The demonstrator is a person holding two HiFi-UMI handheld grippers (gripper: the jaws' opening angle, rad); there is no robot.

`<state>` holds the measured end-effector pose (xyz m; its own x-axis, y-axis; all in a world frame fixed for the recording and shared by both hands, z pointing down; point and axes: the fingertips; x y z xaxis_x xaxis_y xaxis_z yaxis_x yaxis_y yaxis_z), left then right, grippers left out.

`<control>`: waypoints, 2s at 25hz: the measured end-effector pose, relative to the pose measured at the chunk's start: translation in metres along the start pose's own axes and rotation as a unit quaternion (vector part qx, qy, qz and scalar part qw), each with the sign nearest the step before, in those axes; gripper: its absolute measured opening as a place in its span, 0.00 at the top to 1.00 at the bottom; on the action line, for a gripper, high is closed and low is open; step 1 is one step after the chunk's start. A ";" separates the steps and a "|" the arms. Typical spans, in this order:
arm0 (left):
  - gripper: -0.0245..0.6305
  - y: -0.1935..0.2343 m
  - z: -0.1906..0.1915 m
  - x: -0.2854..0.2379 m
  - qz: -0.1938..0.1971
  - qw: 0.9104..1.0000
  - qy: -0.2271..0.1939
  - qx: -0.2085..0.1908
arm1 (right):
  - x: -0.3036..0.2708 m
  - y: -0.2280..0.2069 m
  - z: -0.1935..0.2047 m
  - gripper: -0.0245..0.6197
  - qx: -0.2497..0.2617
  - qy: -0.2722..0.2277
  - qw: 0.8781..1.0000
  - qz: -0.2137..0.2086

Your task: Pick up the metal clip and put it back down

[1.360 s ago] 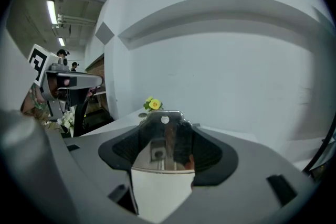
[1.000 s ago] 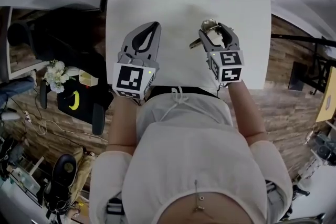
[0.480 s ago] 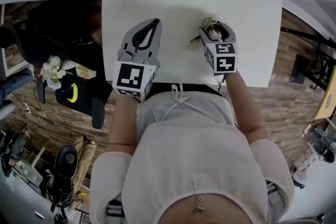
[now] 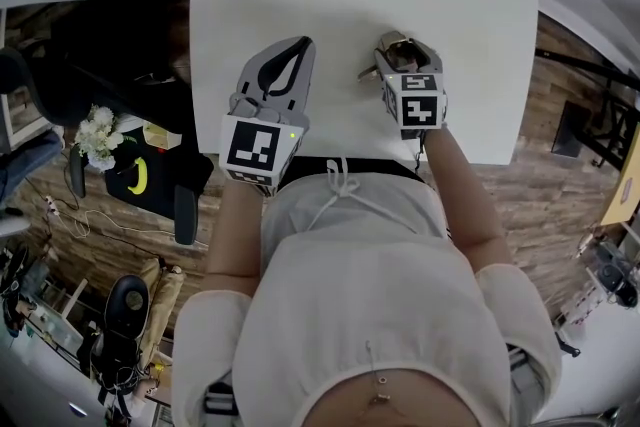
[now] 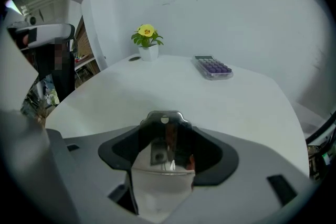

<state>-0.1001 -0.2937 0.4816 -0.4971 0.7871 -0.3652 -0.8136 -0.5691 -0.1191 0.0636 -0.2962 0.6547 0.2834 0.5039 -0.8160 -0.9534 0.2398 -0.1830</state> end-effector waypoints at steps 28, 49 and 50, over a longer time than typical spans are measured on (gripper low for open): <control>0.93 -0.030 -0.099 0.053 -0.042 0.994 -0.076 -0.060 | 0.206 0.002 -0.123 0.75 -0.012 -0.317 0.945 -0.085; 0.93 -0.031 -0.155 0.088 -0.060 0.987 -0.138 -0.058 | 0.305 0.008 -0.135 0.96 0.051 -0.413 0.904 -0.095; 0.93 -0.031 -0.155 0.088 -0.060 0.987 -0.138 -0.059 | 0.305 0.007 -0.135 0.96 0.051 -0.412 0.905 -0.096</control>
<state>-0.0716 -0.2439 0.3096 -0.4759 0.8760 -0.0787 -0.8387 -0.4789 -0.2593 0.1289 -0.2530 0.3302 0.4639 0.8822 -0.0804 -0.8756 0.4428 -0.1931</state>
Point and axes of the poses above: the fingertips, and each gripper's own axes: x backward along the fingers, y to its left, z out of its underside, and after that the axes turned 14 degrees about -x, right-handed
